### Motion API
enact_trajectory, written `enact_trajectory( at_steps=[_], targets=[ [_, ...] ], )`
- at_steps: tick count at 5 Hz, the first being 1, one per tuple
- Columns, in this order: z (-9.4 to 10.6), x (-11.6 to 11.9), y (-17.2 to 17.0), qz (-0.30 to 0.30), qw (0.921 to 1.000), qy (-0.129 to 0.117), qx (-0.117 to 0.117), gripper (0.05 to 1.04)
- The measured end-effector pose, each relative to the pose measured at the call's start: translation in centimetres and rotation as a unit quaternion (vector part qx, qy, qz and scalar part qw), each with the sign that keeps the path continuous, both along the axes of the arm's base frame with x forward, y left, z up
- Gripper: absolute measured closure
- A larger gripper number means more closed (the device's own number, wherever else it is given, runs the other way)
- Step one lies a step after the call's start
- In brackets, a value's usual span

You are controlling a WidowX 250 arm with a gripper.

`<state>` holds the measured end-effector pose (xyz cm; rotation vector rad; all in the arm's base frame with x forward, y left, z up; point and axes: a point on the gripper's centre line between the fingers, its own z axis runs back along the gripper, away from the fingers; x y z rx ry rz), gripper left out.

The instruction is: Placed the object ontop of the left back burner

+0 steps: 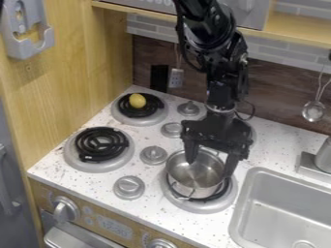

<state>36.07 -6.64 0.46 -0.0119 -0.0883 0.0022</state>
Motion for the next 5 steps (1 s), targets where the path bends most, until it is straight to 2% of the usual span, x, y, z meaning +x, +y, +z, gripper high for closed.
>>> enact_trajectory(
  at_steps=[1,2,4,5],
  targets=[
    [-1.3,-0.5,0.0,0.000,0.9998,0.019,0.003,0.084],
    [-1.1,0.5,-0.2,0.001,0.9999,0.015,0.000,0.084],
    [0.0,4.8,0.1,0.008,0.9999,-0.002,-0.010,0.084],
    [-0.4,7.4,1.4,0.028,0.9995,-0.010,-0.011,0.084]
  ],
)
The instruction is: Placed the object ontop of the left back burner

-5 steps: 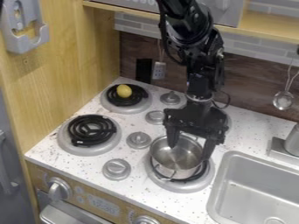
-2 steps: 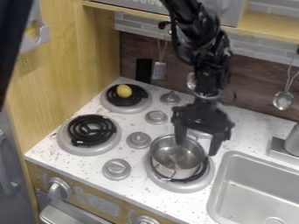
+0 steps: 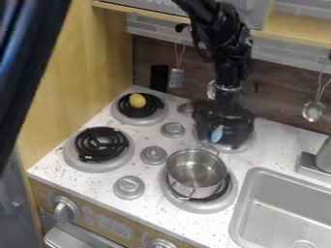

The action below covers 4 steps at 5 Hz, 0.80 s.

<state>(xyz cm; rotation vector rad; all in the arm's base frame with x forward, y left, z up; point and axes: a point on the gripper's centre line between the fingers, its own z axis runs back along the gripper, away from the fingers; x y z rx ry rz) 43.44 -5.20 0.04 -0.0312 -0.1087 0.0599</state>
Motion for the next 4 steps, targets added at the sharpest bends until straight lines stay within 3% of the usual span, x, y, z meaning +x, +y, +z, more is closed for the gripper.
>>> enact_trajectory(
  at_steps=[1,2,3,4],
  targets=[
    [-0.8,2.4,1.4,0.020,0.9996,-0.018,0.007,0.084],
    [-1.7,4.4,2.7,0.038,0.9977,-0.054,0.014,0.084],
    [-3.3,5.3,3.2,0.059,0.9951,-0.074,0.026,0.084],
    [-4.2,6.1,3.1,0.082,0.9926,-0.087,0.020,0.084]
  ],
)
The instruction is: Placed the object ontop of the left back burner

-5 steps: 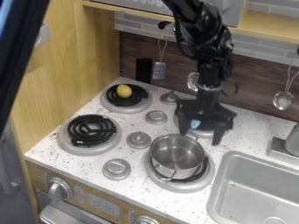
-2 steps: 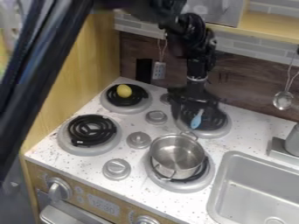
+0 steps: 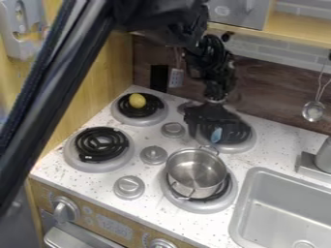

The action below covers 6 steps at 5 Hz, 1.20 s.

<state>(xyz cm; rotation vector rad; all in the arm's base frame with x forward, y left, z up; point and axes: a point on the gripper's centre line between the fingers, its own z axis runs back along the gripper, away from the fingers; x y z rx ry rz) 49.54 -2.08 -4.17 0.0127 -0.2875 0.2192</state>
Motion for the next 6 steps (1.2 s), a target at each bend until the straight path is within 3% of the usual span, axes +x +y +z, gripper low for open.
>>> enact_trajectory(
  at_steps=[1,3,5,6],
  targets=[
    [-1.2,0.5,-0.6,0.015,0.9996,0.006,-0.022,0.084],
    [-2.1,0.6,-0.7,0.024,0.9992,0.014,-0.030,0.143],
    [-2.3,0.4,-0.6,0.023,0.9993,0.016,-0.026,0.729],
    [-2.2,-0.3,-0.5,0.019,0.9994,0.018,-0.024,0.847]
  ],
)
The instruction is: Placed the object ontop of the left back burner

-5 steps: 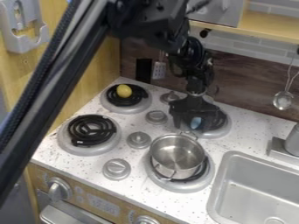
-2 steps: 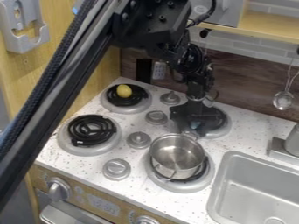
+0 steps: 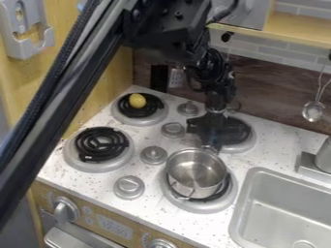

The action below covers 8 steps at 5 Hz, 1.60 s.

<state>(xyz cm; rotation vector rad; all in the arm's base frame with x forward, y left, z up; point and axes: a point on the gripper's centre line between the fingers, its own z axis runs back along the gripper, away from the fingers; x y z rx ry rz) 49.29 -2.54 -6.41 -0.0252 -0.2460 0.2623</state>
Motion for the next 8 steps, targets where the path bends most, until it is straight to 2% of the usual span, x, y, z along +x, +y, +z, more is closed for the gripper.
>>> enact_trajectory(
  at_steps=[1,2,3,4,5,6,7,8],
  targets=[
    [2.0,-1.0,1.5,0.017,0.9997,-0.018,0.001,0.856],
    [4.5,-3.1,5.1,0.052,0.9981,-0.033,0.009,0.857],
    [5.0,-6.2,8.5,0.081,0.9965,-0.017,0.013,0.857],
    [4.4,-9.0,11.6,0.093,0.9956,0.007,0.008,0.857],
    [4.2,-11.3,13.8,0.056,0.9978,0.032,0.017,0.857],
    [4.1,-12.2,14.8,-0.003,0.9983,0.051,0.029,0.857],
    [3.1,-12.9,15.8,-0.024,0.9973,0.065,0.022,0.857],
    [2.9,-13.4,16.7,-0.026,0.9968,0.071,0.025,0.857]
  ],
)
